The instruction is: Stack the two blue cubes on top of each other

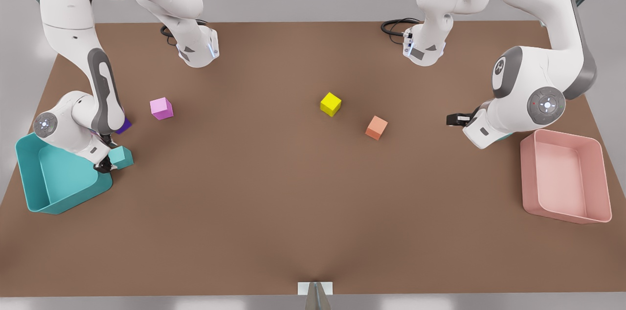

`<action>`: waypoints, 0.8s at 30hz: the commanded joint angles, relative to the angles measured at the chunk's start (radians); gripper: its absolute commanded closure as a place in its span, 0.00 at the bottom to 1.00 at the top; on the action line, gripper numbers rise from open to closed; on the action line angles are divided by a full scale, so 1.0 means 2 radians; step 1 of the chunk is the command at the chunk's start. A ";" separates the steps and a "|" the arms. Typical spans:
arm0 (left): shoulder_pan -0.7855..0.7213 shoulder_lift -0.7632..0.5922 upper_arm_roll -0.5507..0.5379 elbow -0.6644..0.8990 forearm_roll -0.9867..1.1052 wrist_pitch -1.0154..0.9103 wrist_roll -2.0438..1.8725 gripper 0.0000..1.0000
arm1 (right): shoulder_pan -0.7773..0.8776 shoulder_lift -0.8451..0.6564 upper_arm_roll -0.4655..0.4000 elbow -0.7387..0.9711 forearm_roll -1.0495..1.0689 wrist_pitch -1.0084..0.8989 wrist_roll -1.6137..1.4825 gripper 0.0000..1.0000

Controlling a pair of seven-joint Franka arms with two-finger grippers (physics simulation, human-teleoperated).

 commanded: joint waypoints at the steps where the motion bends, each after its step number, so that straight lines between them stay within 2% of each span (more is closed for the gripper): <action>1: -0.001 -0.001 0.000 0.000 0.000 0.000 0.000 0.00 | -0.001 0.001 0.000 -0.002 -0.001 0.027 -0.103 0.00; 24: 0.000 0.003 0.000 0.015 0.001 -0.016 -0.008 0.00 | -0.012 0.020 0.001 -0.010 0.000 0.029 -0.117 0.00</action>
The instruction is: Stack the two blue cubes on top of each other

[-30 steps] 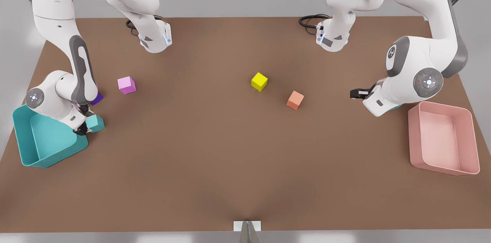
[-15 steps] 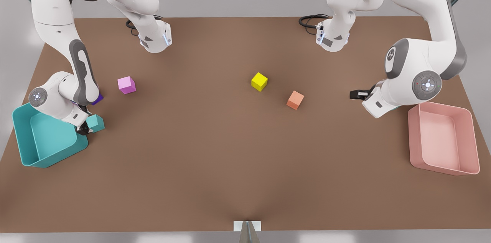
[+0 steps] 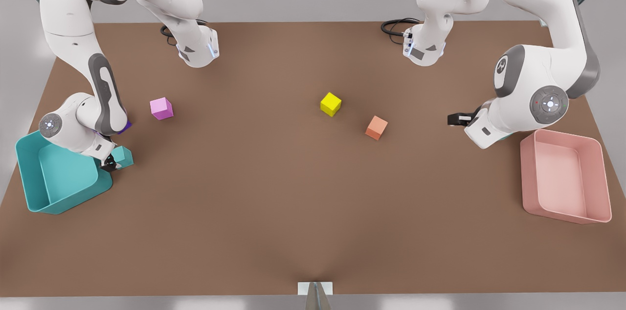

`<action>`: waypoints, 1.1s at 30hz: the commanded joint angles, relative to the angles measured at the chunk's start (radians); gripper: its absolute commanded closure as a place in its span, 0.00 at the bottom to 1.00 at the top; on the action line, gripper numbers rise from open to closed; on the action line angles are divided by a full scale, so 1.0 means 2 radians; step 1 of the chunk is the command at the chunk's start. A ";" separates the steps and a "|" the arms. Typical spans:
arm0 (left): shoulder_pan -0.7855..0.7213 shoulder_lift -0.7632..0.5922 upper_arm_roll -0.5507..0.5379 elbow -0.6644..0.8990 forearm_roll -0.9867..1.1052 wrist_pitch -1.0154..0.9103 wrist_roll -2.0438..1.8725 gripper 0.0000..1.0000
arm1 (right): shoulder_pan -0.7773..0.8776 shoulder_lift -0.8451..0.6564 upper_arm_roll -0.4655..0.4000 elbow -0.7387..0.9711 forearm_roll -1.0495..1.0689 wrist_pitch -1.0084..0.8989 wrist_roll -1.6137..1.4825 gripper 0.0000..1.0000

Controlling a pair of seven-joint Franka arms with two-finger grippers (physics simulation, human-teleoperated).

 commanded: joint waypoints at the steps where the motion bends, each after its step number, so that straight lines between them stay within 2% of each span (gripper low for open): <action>1: 0.000 -0.001 0.000 0.001 0.001 -0.005 -0.004 0.00 | 0.000 0.004 0.000 0.002 -0.001 0.000 -0.029 0.00; 18: 0.000 -0.001 0.000 0.001 0.000 -0.012 -0.004 0.00 | -0.005 0.044 -0.001 0.009 -0.001 0.024 -0.028 0.01; 19: -0.001 -0.001 0.000 0.001 0.001 -0.012 -0.003 0.00 | -0.005 0.046 -0.001 0.009 -0.001 0.025 -0.028 0.06; 21: 0.000 -0.001 0.000 0.001 0.001 -0.012 -0.003 0.00 | -0.004 0.054 0.000 0.012 -0.001 0.032 -0.028 0.23; 22: -0.001 -0.001 0.000 0.001 0.000 -0.015 -0.004 0.00 | -0.004 0.057 0.000 0.016 -0.001 0.033 -0.028 0.27; 24: 0.000 -0.001 0.000 0.001 0.000 -0.015 -0.004 0.00 | -0.004 0.057 0.000 0.016 -0.001 0.032 -0.028 0.56; 27: 0.007 -0.001 0.000 0.001 -0.003 -0.015 -0.026 0.00 | -0.004 0.054 0.002 0.020 -0.001 0.024 -0.025 0.79; 33: 0.007 0.000 0.000 0.002 0.000 -0.015 -0.026 0.00 | -0.001 0.043 0.018 0.025 0.018 -0.022 -0.017 0.79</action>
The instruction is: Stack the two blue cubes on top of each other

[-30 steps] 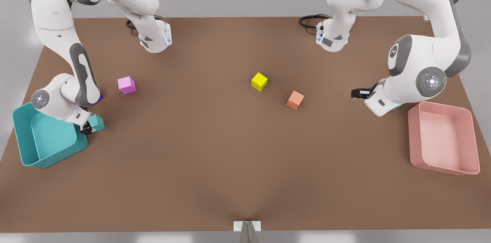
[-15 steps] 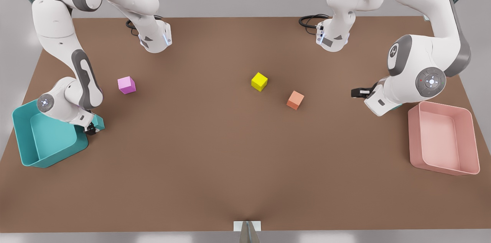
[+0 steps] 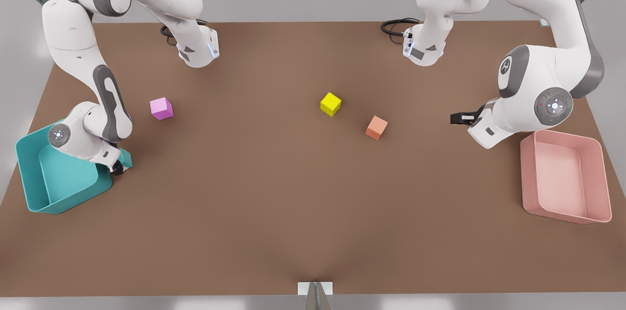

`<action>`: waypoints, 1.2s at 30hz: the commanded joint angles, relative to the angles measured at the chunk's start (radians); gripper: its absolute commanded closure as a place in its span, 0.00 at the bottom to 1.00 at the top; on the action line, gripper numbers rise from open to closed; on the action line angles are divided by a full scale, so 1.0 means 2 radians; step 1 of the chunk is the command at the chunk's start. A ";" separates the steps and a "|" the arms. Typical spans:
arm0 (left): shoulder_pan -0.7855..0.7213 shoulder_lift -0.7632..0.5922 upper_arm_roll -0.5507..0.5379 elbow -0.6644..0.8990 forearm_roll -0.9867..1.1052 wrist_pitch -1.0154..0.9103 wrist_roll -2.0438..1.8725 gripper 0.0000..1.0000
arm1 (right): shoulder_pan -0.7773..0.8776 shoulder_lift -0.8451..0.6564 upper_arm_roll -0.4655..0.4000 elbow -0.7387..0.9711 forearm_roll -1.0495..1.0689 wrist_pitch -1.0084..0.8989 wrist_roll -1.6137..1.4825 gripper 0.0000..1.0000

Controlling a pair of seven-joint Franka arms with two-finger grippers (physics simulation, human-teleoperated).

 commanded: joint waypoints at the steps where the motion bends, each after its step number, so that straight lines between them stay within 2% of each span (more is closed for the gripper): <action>1: 0.000 -0.001 0.000 0.002 0.001 -0.001 -0.015 0.00 | 0.000 -0.003 0.013 -0.002 0.025 -0.028 -0.012 0.79; 5: 0.000 -0.001 0.000 0.003 0.001 -0.001 -0.015 0.00 | 0.004 -0.003 0.083 -0.005 0.028 -0.037 0.097 0.79; 7: -0.001 -0.001 0.000 0.003 0.001 -0.001 -0.015 0.00 | 0.069 -0.014 0.099 0.006 0.027 -0.048 0.203 0.79; 9: 0.000 0.000 0.000 0.003 0.001 -0.001 -0.015 0.00 | 0.148 -0.015 0.100 0.070 0.027 -0.122 0.319 0.79; 11: 0.000 0.000 0.000 0.003 0.001 0.000 -0.015 0.00 | 0.208 0.001 0.100 0.122 0.027 -0.136 0.406 0.79; 15: 0.001 0.001 0.001 0.003 0.002 0.000 -0.014 0.00 | 0.315 0.103 0.099 0.271 0.025 -0.136 0.585 0.79; 19: 0.015 0.006 0.001 0.003 0.002 0.000 -0.017 0.00 | 0.365 0.202 0.097 0.386 0.021 -0.131 0.652 0.79; 25: 0.045 0.010 0.011 0.001 0.004 0.004 -0.031 0.00 | 0.428 0.273 0.094 0.484 0.020 -0.114 0.762 0.79; 28: 0.048 0.009 0.093 -0.101 0.007 0.139 0.082 0.00 | 0.446 0.298 0.094 0.516 0.020 -0.104 0.792 0.79; 29: 0.049 0.009 0.118 -0.108 0.007 0.145 0.098 0.00 | 0.452 0.302 0.094 0.520 0.020 -0.104 0.805 0.79; 32: 0.064 0.011 0.133 -0.171 0.006 0.270 0.099 0.00 | 0.458 0.311 0.095 0.532 0.020 -0.101 0.810 0.79; 33: 0.075 0.019 0.137 -0.174 0.004 0.297 0.099 0.00 | 0.458 0.311 0.094 0.532 0.020 -0.101 0.811 0.26; 34: 0.075 0.020 0.145 -0.183 0.004 0.310 0.104 0.00 | 0.458 0.311 0.093 0.532 0.020 -0.100 0.809 0.00; 36: 0.080 0.024 0.164 -0.204 0.004 0.314 0.193 0.00 | 0.458 0.309 0.092 0.532 0.021 -0.101 0.808 0.00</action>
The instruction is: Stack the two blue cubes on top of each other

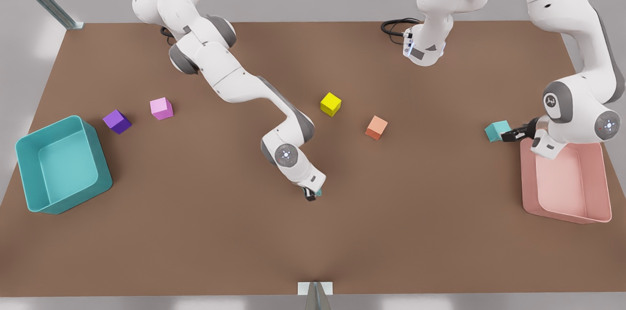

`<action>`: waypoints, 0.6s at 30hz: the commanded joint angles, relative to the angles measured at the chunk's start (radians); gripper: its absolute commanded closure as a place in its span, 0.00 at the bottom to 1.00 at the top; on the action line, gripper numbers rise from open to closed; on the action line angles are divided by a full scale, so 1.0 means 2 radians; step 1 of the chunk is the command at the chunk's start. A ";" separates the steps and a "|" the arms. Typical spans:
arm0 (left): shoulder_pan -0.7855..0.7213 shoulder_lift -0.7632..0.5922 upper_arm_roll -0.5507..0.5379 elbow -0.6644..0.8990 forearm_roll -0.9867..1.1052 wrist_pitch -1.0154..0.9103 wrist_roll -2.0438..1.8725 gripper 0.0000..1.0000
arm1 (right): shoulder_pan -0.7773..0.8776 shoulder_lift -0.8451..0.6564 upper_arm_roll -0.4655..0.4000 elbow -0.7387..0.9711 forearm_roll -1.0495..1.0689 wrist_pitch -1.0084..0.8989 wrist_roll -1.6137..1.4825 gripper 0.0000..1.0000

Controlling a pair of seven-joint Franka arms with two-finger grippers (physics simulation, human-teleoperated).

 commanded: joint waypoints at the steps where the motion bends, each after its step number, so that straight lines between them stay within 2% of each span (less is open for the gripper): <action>1: 0.004 0.000 0.028 -0.027 -0.001 0.120 0.184 0.00 | 0.000 -0.003 0.000 0.001 0.000 0.000 0.213 0.00; 3: 0.010 0.003 0.042 -0.070 -0.001 0.188 0.214 0.00 | -0.002 -0.016 0.000 0.000 0.001 -0.022 0.211 0.00; 6: 0.010 -0.001 0.054 -0.111 -0.001 0.194 0.259 0.00 | -0.014 -0.046 0.005 -0.006 0.005 -0.074 0.210 0.00; 8: 0.010 0.000 0.058 -0.140 -0.001 0.234 0.261 0.00 | -0.039 -0.089 0.011 -0.007 0.026 -0.177 0.200 0.00; 10: 0.013 0.000 0.065 -0.151 -0.004 0.237 0.260 0.00 | -0.093 -0.156 0.010 -0.006 0.032 -0.330 0.181 0.00; 11: 0.013 0.000 0.066 -0.156 -0.018 0.237 0.260 0.00 | -0.116 -0.170 0.008 -0.006 0.028 -0.367 0.175 0.00; 15: 0.015 0.001 0.071 -0.180 -0.046 0.237 0.259 0.00 | -0.298 -0.173 -0.003 0.000 0.027 -0.421 0.177 0.00; 17: 0.015 0.002 0.071 -0.180 -0.046 0.238 0.259 0.00 | -0.302 -0.231 -0.001 0.014 0.062 -0.440 0.217 0.00; 18: 0.013 0.003 0.071 -0.180 -0.046 0.238 0.259 0.00 | -0.288 -0.278 -0.002 0.017 0.085 -0.505 0.343 0.00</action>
